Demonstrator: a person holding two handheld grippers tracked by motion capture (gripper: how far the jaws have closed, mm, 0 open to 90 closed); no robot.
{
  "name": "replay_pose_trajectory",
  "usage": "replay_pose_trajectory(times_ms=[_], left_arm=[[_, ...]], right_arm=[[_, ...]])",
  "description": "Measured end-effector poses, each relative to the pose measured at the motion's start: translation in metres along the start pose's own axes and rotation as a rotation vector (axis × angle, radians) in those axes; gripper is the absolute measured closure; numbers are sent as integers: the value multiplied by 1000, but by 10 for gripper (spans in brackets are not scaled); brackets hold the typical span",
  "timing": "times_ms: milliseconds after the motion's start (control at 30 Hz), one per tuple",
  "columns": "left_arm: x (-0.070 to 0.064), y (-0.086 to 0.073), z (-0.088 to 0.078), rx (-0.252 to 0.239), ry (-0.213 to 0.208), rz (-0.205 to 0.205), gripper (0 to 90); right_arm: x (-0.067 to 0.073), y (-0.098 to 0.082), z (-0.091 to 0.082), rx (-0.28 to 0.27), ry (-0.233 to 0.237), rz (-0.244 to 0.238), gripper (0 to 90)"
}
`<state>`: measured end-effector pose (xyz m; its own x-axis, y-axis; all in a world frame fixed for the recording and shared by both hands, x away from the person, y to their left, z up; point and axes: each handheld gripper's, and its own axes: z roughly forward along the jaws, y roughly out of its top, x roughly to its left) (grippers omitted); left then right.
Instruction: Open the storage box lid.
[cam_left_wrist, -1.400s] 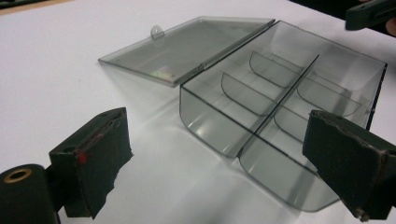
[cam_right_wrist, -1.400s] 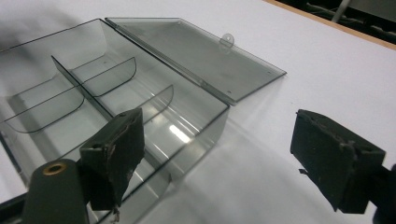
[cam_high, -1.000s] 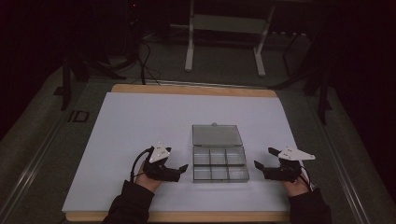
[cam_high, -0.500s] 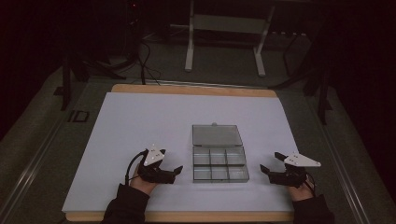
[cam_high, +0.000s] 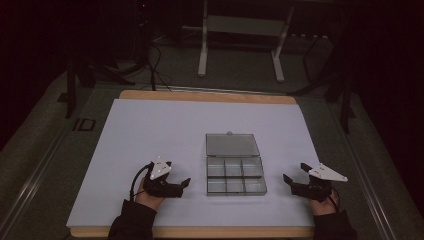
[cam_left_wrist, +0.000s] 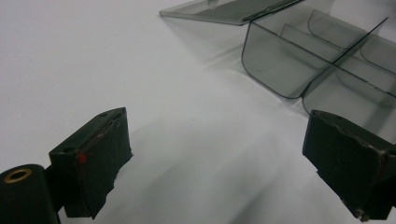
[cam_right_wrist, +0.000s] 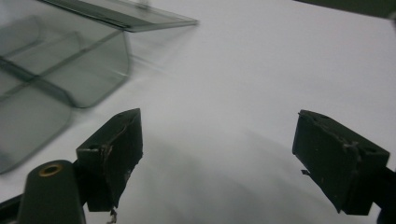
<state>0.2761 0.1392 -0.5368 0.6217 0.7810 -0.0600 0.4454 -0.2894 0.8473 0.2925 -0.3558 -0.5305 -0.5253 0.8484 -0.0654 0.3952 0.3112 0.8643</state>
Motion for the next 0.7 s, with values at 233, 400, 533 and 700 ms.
replay_pose_trajectory(times_ms=[233, 400, 533, 700], left_arm=[[-5, -1, 0, -11, 23, 36, 90], [-3, -1, 1, -4, 22, 11, 90], [-1, -1, 0, -9, 22, -2, 90], [-1, -2, 0, -11, 25, -6, 90]], right_arm=[[-1, 0, 1, 10, -34, 28, 152], [-1, -1, 2, 13, -50, 34, 152], [-2, -1, 1, 10, -57, 44, 149], [-3, -1, 2, 15, -66, 60, 149]])
